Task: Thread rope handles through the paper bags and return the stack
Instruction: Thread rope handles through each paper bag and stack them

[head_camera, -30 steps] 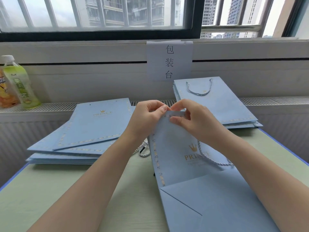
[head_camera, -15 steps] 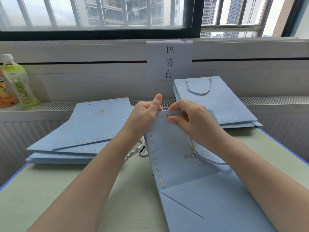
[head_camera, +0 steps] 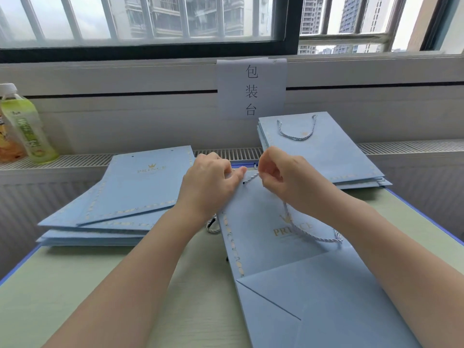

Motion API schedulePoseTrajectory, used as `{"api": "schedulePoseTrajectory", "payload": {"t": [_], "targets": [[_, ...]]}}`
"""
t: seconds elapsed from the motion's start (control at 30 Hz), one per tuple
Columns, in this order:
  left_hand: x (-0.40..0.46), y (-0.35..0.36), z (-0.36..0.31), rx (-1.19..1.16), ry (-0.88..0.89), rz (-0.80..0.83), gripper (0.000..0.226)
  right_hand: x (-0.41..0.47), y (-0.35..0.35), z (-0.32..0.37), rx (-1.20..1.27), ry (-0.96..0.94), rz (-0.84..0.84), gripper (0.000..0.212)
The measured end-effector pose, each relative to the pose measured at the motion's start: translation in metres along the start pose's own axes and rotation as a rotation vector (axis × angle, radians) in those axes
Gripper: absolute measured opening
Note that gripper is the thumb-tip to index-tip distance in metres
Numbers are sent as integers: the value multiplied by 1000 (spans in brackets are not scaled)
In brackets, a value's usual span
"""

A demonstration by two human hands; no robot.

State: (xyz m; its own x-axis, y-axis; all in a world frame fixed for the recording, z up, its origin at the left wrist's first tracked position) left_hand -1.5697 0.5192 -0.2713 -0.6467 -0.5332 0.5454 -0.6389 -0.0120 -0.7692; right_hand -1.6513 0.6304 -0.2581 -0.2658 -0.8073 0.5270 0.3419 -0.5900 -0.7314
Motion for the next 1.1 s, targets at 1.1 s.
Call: {"api": "schedulePoseTrajectory", "payload": {"t": [1.1], "targets": [[-19,49,-18,-222,53,323,25,-10,-18,-64,-310,437,165,18]]}}
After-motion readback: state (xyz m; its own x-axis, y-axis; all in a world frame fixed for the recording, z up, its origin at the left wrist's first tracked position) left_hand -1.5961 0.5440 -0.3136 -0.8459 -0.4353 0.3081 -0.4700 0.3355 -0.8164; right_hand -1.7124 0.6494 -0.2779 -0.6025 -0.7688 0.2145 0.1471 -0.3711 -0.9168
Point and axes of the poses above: each hand's wrist, its own x-axis towards the middle knuckle, its own y-axis out of the palm, z = x × y, the point moved 8 cm from there along x, towards the middle knuckle, and after that the axes turned 5 degrees about x, right-handed, at the moved point
